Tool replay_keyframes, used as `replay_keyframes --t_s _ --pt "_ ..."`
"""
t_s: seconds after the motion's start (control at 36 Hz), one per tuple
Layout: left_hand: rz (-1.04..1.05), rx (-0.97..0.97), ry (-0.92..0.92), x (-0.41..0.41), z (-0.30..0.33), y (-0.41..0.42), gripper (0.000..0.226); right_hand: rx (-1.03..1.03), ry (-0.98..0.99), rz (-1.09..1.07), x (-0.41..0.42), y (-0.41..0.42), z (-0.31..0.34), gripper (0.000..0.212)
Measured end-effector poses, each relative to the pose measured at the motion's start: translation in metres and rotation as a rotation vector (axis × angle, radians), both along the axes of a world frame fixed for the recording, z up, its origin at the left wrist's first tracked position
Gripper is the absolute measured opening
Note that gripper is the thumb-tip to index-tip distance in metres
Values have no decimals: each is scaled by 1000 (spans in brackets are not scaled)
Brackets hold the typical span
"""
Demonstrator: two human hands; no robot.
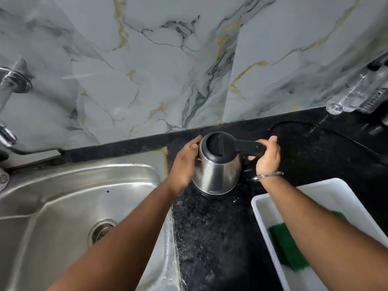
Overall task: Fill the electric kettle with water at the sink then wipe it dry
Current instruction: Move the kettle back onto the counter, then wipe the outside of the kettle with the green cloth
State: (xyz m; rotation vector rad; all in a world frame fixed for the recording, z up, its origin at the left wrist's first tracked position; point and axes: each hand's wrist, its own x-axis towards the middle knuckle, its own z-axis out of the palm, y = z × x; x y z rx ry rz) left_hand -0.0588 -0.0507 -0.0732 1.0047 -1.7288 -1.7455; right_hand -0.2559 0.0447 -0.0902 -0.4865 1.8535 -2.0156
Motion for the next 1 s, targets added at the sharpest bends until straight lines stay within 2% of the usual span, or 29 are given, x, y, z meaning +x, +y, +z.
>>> replay_keyframes --t_s 0.14,0.44,0.56,0.67,0.72,0.78,0.83,0.89,1.0 --pt "38 -79 5 -3 -17 -1 50 2 65 24 -5 0 -9 55" --pt "63 -82 -65 11 -16 24 44 96 106 35 -3 2 -10 51" --pt "49 -87 -100 21 -7 34 49 288 200 103 1 13 3 50" --pt "-18 -137 -187 33 -2 24 69 550 304 81 -1 45 9 28" --pt "-51 -260 -267 30 12 18 77 612 318 14 5 80 9 33" --pt "-108 -464 -293 21 38 21 75 726 314 -50 10 122 4 39" --pt "-206 -734 -330 3 63 23 72 904 295 -88 7 163 -3 45" --pt "-358 -936 -468 -20 80 21 84 1098 251 -94 -1 195 -5 51" --pt "-468 -931 -739 -51 71 19 96 1306 166 -58 -24 231 -8 66"
